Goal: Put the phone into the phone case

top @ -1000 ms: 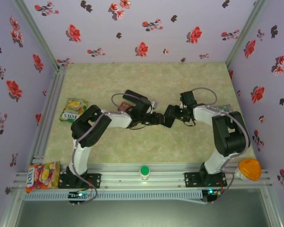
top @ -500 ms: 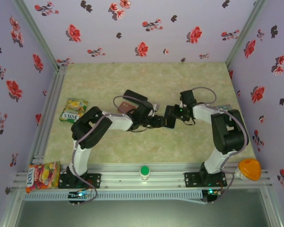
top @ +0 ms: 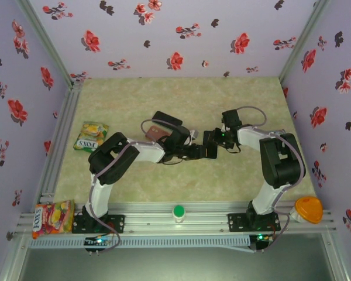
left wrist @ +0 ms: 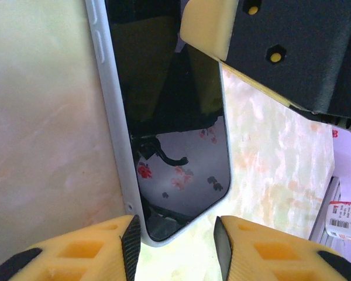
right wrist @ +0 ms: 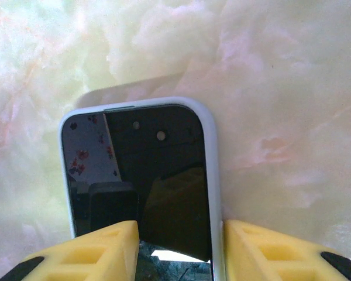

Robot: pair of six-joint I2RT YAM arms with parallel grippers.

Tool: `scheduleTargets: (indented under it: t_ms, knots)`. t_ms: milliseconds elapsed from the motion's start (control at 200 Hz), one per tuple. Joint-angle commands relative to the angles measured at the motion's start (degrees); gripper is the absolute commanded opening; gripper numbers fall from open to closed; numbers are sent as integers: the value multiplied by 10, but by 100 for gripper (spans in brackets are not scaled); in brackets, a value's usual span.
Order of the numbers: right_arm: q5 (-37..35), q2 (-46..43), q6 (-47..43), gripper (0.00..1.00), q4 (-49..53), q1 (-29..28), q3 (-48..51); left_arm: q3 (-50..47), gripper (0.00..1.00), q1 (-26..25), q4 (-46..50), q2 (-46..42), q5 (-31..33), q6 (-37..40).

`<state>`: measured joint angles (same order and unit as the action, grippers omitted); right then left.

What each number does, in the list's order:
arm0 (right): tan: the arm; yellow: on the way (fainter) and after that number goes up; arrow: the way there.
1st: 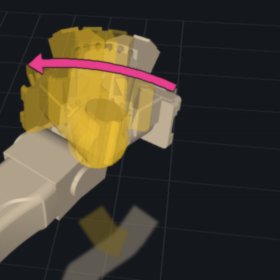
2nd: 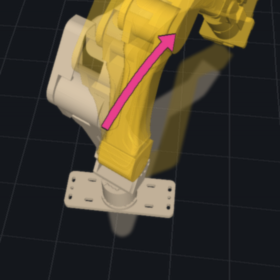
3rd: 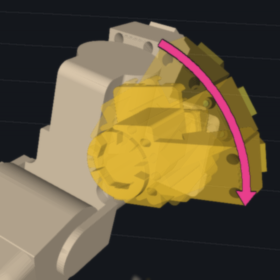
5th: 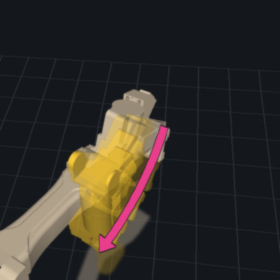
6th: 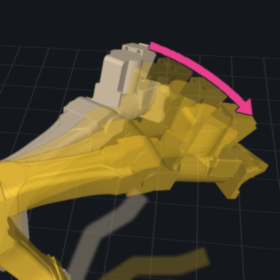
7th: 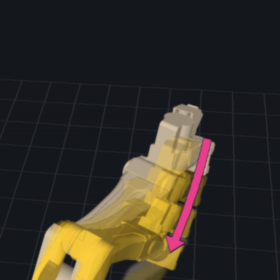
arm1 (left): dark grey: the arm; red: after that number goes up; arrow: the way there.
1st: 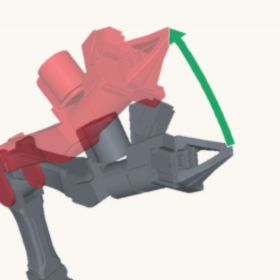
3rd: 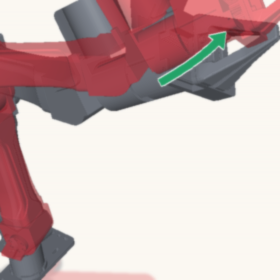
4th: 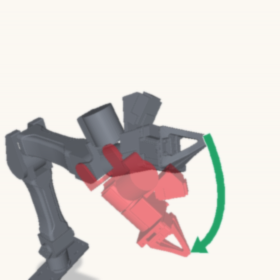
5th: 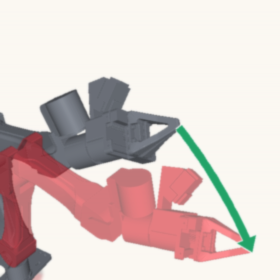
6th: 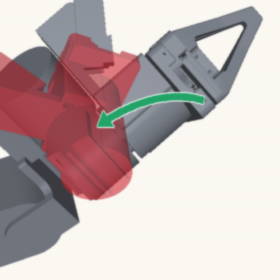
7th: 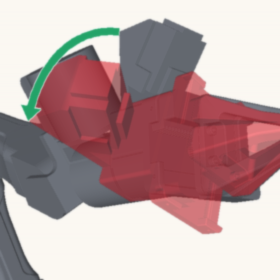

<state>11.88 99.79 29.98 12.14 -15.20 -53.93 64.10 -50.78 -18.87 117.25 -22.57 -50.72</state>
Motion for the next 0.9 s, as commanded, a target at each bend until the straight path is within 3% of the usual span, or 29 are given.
scheduleTargets:
  t_ms: [0, 895]
  knots:
    - [13, 23, -4, 44, -38, 1, -18, -10, 43, -12, 9, -11, -19, -8]
    - [23, 45, -2, 47, -35, 1, -43, -4, 43, -19, 9, -13, -22, -5]
